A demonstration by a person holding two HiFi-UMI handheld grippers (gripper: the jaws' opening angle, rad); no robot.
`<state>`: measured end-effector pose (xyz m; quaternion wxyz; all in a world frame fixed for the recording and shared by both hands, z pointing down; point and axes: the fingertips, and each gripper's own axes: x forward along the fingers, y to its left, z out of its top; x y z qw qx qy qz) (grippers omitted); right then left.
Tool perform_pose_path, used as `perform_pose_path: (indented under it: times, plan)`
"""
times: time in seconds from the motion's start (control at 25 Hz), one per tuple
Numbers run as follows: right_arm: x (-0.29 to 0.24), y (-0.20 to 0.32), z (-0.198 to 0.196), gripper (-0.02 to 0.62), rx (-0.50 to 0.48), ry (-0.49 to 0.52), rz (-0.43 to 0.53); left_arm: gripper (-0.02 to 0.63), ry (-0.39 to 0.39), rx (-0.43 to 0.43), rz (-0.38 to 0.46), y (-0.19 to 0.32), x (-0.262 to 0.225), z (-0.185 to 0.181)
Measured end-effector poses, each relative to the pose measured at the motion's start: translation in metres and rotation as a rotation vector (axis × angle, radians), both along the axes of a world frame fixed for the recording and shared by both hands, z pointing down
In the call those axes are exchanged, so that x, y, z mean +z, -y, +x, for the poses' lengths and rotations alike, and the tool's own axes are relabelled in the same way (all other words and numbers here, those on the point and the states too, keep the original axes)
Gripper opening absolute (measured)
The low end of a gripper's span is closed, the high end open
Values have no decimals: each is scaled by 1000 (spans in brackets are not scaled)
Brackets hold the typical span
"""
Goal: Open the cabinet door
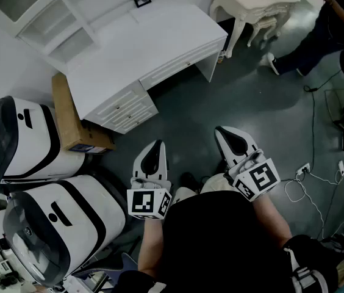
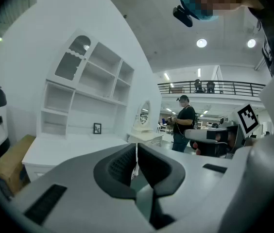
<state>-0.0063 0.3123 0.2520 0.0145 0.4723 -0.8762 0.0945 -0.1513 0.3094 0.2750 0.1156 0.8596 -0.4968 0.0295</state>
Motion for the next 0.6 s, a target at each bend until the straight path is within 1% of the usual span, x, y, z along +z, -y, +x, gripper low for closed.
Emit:
perform_pose_path:
  times: [0.16, 0.28, 0.6]
  plan:
    - [2, -9, 13, 14, -1, 6, -10, 29, 6, 5, -6, -9, 1, 15]
    - [3, -14, 20, 14, 12, 11, -11, 29, 17, 15, -6, -14, 0, 20]
    - [4, -23, 27, 15, 93, 82, -7, 29, 24, 40, -16, -28, 5, 22]
